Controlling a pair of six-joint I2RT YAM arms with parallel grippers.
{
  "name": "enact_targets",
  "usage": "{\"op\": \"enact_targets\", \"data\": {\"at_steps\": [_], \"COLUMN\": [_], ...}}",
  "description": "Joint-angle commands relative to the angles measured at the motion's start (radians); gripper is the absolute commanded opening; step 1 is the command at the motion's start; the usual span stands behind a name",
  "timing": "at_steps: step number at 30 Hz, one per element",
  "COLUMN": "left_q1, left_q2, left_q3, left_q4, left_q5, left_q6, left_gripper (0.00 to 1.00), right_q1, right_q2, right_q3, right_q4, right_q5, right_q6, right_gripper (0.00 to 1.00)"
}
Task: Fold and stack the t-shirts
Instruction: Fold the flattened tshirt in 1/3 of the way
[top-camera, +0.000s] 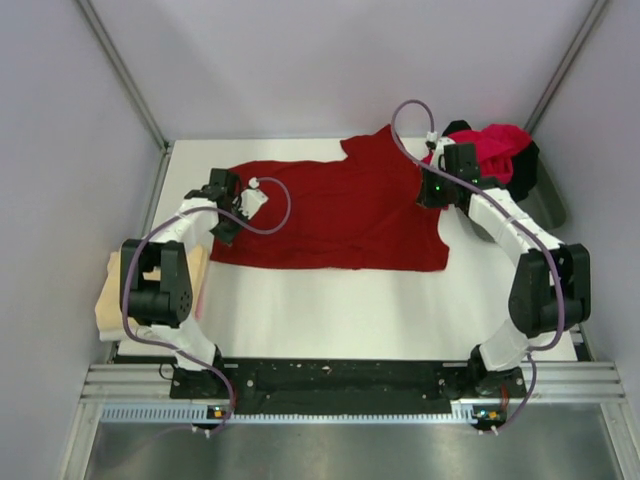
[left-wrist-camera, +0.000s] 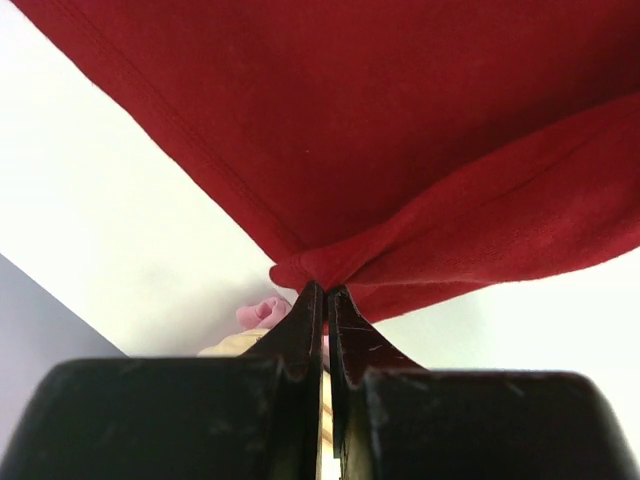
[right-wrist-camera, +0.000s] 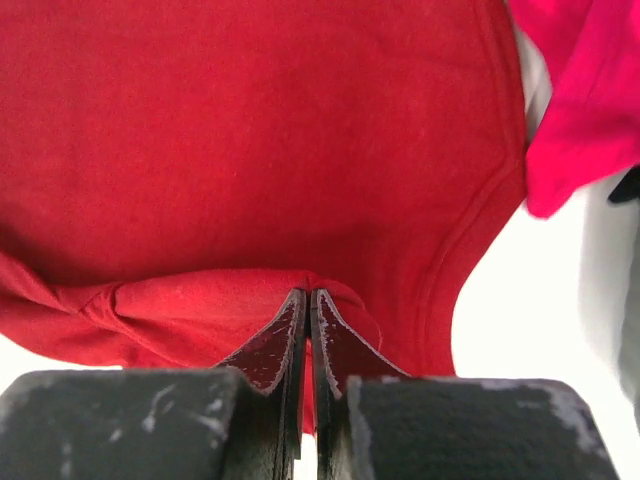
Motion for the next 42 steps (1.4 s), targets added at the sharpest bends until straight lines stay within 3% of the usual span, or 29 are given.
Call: {"op": "enact_targets", "data": {"at_steps": [1, 5, 6, 8, 9, 12, 15, 19, 24, 33, 42], "left_q1": [0.036, 0.068, 0.074, 0.082, 0.080, 0.066, 0.027, -0.030, -0.029, -0.029, -0.027], "left_q2": [0.042, 0.071, 0.077, 0.088, 0.091, 0.079, 0.045, -0.016, -0.029, 0.074, 0.098], "left_q3": [0.062, 0.077, 0.083, 0.095, 0.111, 0.158, 0.168, 0.028, -0.130, -0.075, -0.101], "left_q4": [0.004, -0.001, 0.005, 0.019, 0.024, 0.038, 0.047, -0.001, 0.091, 0.179, 0.098], "left_q5": [-0.027, -0.038, -0.042, -0.061, -0.070, -0.094, -0.089, -0.006, -0.120, -0.183, -0.148], "left_q6": [-0.040, -0.037, -0.035, -0.031, -0.031, -0.050, -0.002, 0.228, 0.443, 0.467, 0.506], "left_gripper": [0.00, 0.00, 0.04, 0.35, 0.41, 0.47, 0.47, 0.36, 0.36, 0.39, 0.40], "right_q1": [-0.021, -0.026, -0.027, -0.029, -0.027, -0.029, -0.027, -0.029, -0.027, -0.029, -0.029], "right_q2": [0.064, 0.088, 0.090, 0.096, 0.099, 0.105, 0.104, 0.096, 0.088, 0.076, 0.065], "right_q3": [0.091, 0.105, 0.104, 0.098, 0.096, 0.099, 0.102, 0.099, 0.101, 0.096, 0.099], "right_q4": [0.060, 0.047, 0.049, 0.047, 0.049, 0.047, 0.047, 0.046, 0.044, 0.047, 0.046], "right_q5": [-0.009, 0.023, 0.020, -0.021, -0.036, -0.049, -0.058, -0.065, -0.078, -0.098, -0.075], "right_q6": [-0.081, -0.093, -0.093, -0.097, -0.094, -0.077, -0.069, -0.067, -0.064, -0.063, -0.072], "right_gripper": [0.00, 0.00, 0.00, 0.00, 0.00, 0.00, 0.00, 0.00, 0.00, 0.00, 0.00]}}
